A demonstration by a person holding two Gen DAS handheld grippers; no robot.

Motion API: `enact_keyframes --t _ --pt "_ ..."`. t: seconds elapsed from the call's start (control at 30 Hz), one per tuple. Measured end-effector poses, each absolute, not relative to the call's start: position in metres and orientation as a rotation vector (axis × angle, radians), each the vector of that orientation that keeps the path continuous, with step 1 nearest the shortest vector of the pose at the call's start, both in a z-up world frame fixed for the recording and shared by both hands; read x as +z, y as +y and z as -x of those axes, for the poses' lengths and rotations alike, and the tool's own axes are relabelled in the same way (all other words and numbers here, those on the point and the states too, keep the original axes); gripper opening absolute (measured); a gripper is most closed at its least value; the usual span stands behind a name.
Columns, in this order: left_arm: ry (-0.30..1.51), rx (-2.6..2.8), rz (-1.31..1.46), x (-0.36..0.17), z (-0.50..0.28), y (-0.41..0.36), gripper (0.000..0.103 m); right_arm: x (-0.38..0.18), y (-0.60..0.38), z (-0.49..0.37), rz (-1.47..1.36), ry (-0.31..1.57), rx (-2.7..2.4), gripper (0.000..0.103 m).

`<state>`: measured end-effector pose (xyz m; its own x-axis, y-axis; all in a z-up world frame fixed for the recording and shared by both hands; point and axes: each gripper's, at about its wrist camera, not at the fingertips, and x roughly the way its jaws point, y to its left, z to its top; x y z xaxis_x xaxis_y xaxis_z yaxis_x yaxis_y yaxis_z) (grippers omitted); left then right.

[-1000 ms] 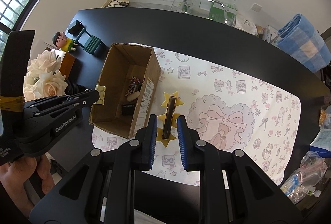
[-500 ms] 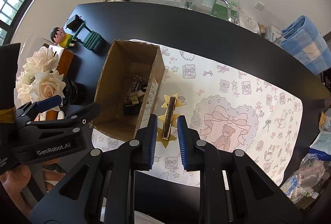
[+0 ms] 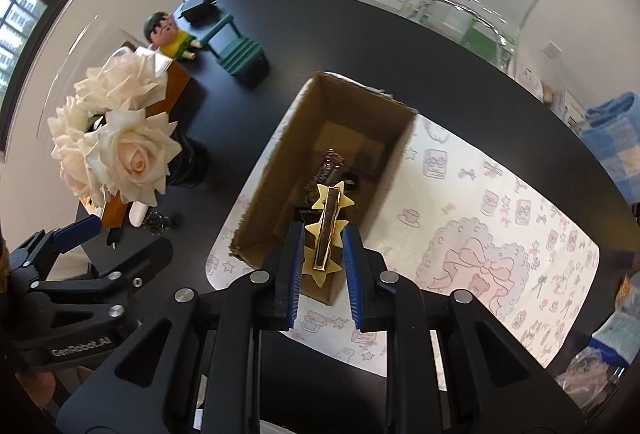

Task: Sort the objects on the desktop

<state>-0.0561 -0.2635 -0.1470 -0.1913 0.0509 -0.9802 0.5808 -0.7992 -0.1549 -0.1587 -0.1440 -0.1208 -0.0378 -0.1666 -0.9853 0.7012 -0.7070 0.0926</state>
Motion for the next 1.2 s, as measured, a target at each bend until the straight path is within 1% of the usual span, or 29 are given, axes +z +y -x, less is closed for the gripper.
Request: enact_keyframes --t 0.17,0.23,0.27,0.3,0.33,0.37,0.4,0.57,0.77,1.1,1.2 --pt "0.782 -1.999 -1.682 -0.148 0.037 -0.277 0.103 -0.125 -0.159 0.151 -1.603 0.616 -1.785 0.021" --pt "0.783 -1.998 -1.674 -0.146 0.033 -0.276 0.103 -0.127 -0.162 0.149 -1.597 0.627 -1.787 0.023" --pt "0.783 -1.998 -1.671 -0.145 0.031 -0.275 0.103 -0.125 -0.161 0.149 -1.595 0.616 -1.795 0.039" --pt "0.779 -2.002 -1.674 -0.144 0.031 -0.274 0.103 -0.123 -0.159 0.149 -1.594 0.601 -1.805 0.051" --pt "0.776 -2.006 -1.676 -0.143 0.03 -0.272 0.103 -0.119 -0.156 0.149 -1.582 0.587 -1.825 0.077" --pt "0.771 -2.01 -1.675 -0.14 0.029 -0.27 0.103 -0.115 -0.153 0.148 -1.57 0.586 -1.846 0.1" --pt "0.766 -2.014 -1.674 -0.138 0.028 -0.269 0.103 -0.112 -0.151 0.147 -1.559 0.587 -1.867 0.103" --pt "0.731 -2.069 -1.666 -0.121 0.031 -0.251 0.103 -0.095 -0.128 0.145 -1.56 0.592 -1.922 0.103" --pt "0.673 -2.143 -1.666 -0.096 0.041 -0.212 0.103 -0.072 -0.077 0.144 -1.563 0.556 -2.006 0.103" --pt "0.497 -2.293 -1.792 -0.066 0.06 -0.102 0.103 -0.041 0.048 0.137 -1.636 0.471 -2.135 0.103" --pt "0.42 -2.336 -1.827 -0.059 0.063 -0.066 0.103 -0.035 0.092 0.131 -1.668 0.429 -2.178 0.103"
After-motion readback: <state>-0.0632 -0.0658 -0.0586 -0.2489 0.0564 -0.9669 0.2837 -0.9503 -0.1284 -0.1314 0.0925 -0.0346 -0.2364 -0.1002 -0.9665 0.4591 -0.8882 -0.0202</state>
